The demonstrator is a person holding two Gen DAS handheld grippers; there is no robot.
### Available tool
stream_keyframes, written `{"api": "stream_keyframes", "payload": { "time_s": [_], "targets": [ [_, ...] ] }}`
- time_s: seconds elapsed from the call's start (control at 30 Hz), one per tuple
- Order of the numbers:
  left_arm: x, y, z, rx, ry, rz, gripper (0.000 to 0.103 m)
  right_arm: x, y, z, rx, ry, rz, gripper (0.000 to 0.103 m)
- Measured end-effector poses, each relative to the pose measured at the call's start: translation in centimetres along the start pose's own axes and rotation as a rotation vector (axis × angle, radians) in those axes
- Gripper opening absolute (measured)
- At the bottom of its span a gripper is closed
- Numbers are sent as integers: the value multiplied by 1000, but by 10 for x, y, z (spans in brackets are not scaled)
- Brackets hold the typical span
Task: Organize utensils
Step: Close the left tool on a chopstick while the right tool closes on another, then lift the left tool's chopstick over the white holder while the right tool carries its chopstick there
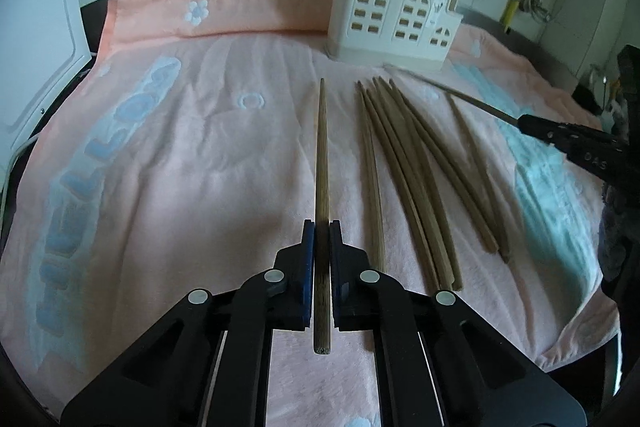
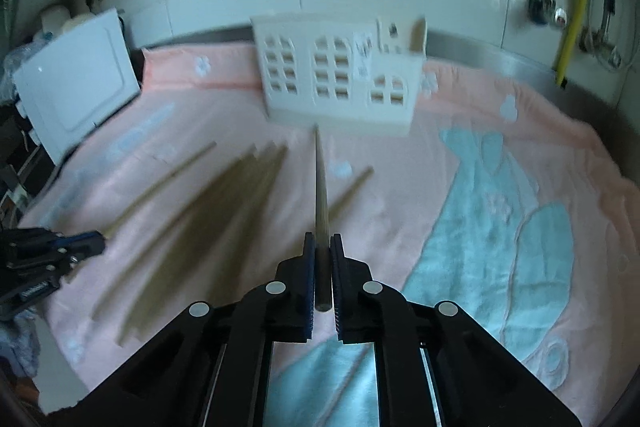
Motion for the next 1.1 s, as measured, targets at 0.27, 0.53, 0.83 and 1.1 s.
{"api": "stream_keyframes", "payload": {
  "time_s": [0.27,0.53,0.83,1.1],
  "targets": [
    [33,26,6,-6,-45,-78,6,54,45,25,19,44,-137,7],
    [41,36,8,-103,-39,-43,6,70,73,36,40,38,-185,7],
    [44,37,15,-79,-56,-64,6,73,76,41,37,50,-195,7],
    [60,82,10,-98,-71,-161,6,84,109,40,40,63,-211,6]
  ]
}}
Point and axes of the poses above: each gripper's, at about its wrist camera, not at the fingertips, and x roughly against the way its jaws point, z to its left, y to its top, the point moved 9 cm from there along -x, roughly the way its jaws point, and after that the axes turned 4 degrees about -x, right-handed, at the moved point
